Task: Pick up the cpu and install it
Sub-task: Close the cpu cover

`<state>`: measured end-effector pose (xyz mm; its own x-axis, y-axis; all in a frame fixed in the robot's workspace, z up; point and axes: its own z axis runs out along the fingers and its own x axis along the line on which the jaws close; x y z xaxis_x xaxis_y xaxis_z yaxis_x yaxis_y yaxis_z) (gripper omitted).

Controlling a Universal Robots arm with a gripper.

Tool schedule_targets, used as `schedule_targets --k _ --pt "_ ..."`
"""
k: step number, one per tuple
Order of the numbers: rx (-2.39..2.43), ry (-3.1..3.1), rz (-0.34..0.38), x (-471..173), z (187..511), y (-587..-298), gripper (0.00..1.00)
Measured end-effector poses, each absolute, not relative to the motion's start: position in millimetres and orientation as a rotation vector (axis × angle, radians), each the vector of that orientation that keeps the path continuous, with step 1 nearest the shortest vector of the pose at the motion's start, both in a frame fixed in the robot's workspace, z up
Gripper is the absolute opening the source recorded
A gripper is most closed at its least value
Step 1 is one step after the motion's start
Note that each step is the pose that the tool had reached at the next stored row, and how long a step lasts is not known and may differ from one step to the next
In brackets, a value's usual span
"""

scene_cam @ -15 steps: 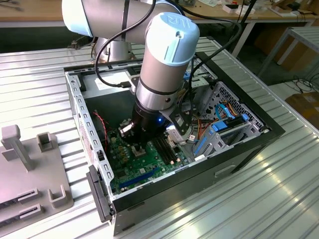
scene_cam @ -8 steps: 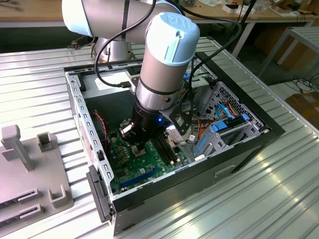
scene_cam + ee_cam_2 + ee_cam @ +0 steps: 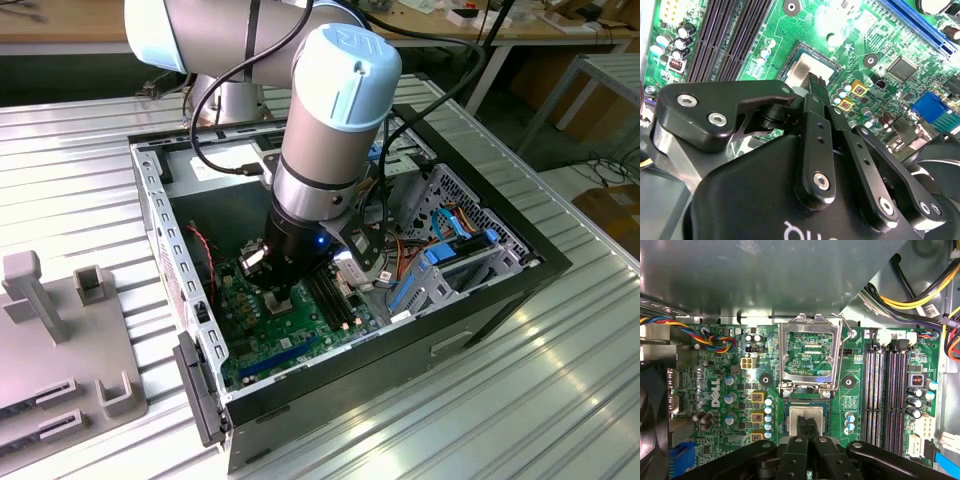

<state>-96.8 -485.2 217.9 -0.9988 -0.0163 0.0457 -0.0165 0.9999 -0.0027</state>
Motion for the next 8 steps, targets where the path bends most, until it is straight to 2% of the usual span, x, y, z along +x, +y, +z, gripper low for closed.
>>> schedule_targets --k 8 --pt "0.026 -3.095 0.005 -96.0 218.5 -485.2 0.11"
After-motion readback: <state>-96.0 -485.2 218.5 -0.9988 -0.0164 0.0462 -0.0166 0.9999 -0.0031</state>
